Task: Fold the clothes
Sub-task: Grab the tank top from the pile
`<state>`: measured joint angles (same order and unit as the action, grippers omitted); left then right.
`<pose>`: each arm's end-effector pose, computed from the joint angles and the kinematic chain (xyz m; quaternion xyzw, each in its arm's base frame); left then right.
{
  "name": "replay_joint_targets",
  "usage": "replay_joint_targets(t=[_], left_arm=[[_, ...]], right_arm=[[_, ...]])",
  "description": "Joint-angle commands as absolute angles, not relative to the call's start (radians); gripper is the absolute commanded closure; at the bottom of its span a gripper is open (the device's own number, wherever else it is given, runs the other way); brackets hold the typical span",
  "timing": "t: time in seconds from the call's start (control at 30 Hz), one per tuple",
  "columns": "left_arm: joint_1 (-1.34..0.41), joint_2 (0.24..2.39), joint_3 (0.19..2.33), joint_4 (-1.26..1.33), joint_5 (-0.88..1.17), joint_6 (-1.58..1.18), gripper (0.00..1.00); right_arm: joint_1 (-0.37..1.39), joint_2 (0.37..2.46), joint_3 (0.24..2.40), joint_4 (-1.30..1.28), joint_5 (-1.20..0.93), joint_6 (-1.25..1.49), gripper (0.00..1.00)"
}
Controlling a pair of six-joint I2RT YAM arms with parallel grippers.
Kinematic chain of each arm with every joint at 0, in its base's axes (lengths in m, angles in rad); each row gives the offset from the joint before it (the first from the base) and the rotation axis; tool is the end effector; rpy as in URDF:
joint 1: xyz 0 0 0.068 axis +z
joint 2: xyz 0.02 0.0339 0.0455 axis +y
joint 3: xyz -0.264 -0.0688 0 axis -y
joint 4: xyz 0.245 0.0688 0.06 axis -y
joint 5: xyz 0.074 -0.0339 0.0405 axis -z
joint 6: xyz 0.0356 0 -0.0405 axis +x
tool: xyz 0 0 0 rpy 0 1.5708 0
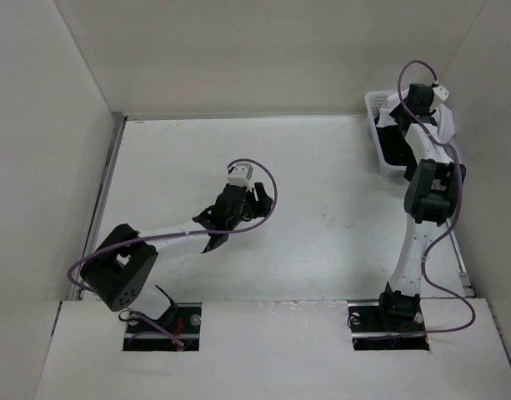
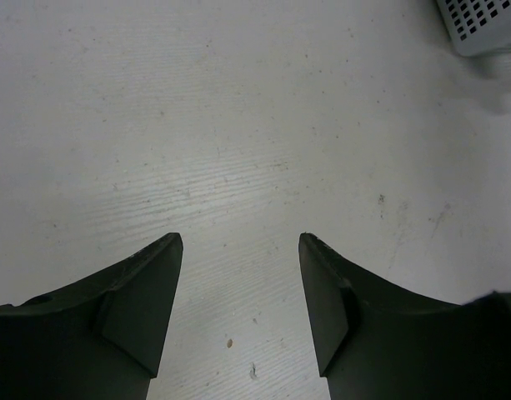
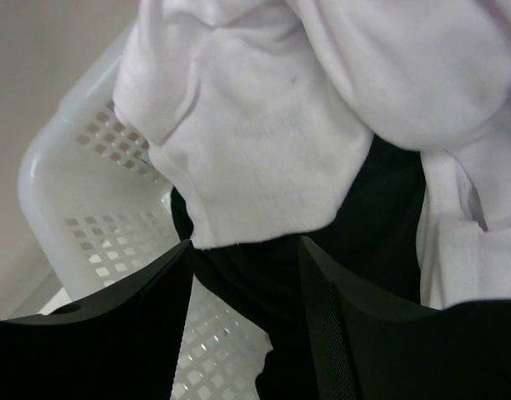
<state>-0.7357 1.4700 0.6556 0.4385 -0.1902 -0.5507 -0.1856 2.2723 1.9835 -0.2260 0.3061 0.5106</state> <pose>0.2318 -0.2008 0.1991 0.0228 0.8245 -0.2730 0.4952 0.5251 -0.1095 0.2498 0.3634 0.7763 -0.0494 0.5127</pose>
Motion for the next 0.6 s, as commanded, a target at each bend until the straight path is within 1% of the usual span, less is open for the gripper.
replay_joint_targets(t=[0.0, 0.2, 0.3, 0.33, 0.47, 0.57], left_arm=[[-0.728, 1.48, 0.667, 0.503, -0.175, -0.563, 0.43], [-0.72, 1.483, 0.666, 0.512, -0.173, -0.563, 0.43], [-0.717, 1.488, 0.666, 0.512, -0.173, -0.564, 0.43], [-0.717, 1.489, 0.666, 0.512, -0.173, -0.565, 0.43], [-0.716, 1.5, 0.669, 0.517, -0.17, -0.565, 0.43], [-0.716, 1.511, 0.673, 0.517, -0.163, -0.566, 0.43]], right_arm=[[-0.206, 2.307, 2.068, -0.215, 0.285, 0.538, 0.44], [-0.211, 2.339, 2.095, -0.225, 0.261, 0.56, 0.46], [-0.214, 2.35, 2.101, -0.221, 0.25, 0.561, 0.5], [-0.216, 2.356, 2.108, -0.222, 0.25, 0.561, 0.52], [-0.219, 2.359, 2.111, -0.21, 0.242, 0.561, 0.74], [-0.216, 2.353, 2.106, -0.199, 0.248, 0.555, 0.88]])
